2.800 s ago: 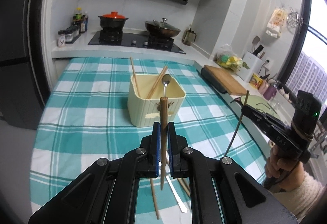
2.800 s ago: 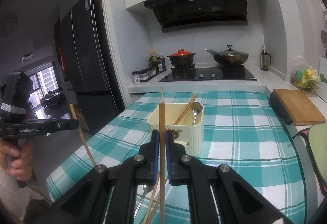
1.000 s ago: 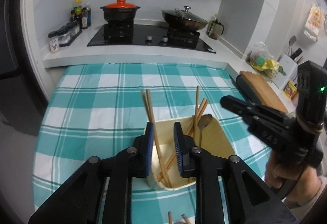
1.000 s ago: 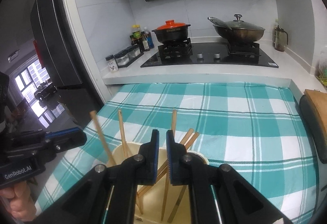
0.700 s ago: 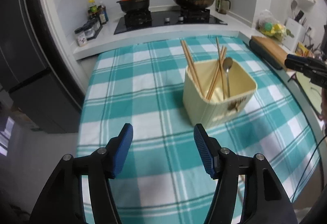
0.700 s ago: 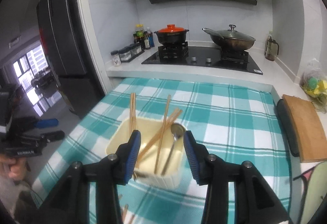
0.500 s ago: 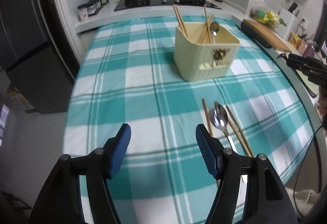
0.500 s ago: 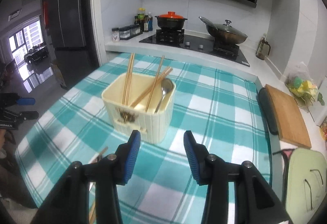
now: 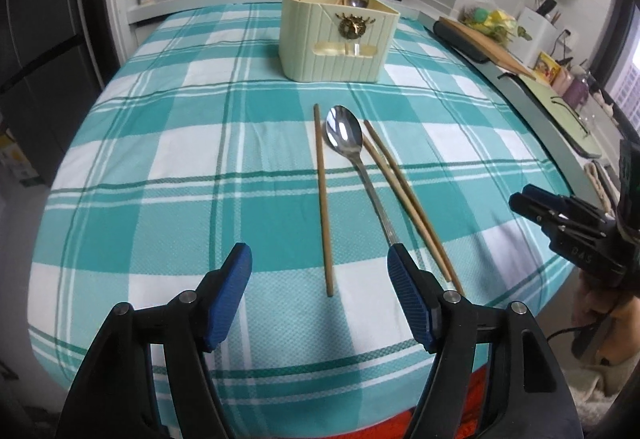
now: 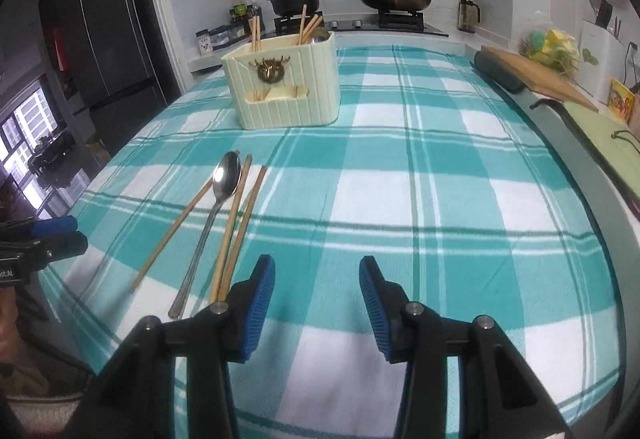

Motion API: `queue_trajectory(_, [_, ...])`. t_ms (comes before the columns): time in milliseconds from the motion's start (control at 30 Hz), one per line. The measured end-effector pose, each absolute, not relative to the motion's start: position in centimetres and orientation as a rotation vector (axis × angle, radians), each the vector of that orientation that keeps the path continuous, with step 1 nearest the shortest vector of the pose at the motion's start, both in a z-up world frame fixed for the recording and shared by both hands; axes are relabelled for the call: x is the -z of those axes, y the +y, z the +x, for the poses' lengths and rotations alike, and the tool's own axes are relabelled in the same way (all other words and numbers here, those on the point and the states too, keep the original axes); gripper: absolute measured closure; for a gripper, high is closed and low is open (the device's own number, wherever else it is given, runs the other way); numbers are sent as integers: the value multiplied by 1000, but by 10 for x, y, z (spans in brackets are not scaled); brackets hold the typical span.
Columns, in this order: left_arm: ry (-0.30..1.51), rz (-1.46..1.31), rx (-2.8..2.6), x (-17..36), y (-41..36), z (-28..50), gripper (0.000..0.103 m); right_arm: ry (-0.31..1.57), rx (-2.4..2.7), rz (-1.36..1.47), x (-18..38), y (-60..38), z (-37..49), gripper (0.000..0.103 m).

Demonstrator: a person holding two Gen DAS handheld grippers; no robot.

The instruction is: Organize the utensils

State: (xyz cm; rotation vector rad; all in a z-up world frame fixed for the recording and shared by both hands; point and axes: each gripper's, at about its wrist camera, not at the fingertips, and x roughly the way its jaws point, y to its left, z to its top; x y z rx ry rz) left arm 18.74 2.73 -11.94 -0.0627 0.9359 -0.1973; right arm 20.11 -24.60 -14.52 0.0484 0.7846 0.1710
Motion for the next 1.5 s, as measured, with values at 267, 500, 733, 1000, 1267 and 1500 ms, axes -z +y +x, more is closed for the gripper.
queue_trajectory(267, [946, -75, 169, 127, 26, 187, 31, 811, -192, 101, 154, -249, 198, 76])
queue_trajectory(500, [959, -74, 135, 134, 31, 182, 29, 849, -310, 45, 163, -210, 220, 87])
queue_trajectory(733, [954, -76, 123, 136, 36, 180, 29, 891, -348, 4, 173, -184, 249, 89])
queue_trajectory(1000, [962, -97, 110, 141, 46, 181, 29, 938, -332, -56, 187, -162, 270, 92])
queue_trajectory(1267, [980, -96, 113, 150, 46, 189, 28, 936, -291, -105, 193, -157, 275, 94])
queue_trajectory(1500, [992, -52, 138, 159, 33, 211, 28, 929, -165, -40, 192, -193, 272, 99])
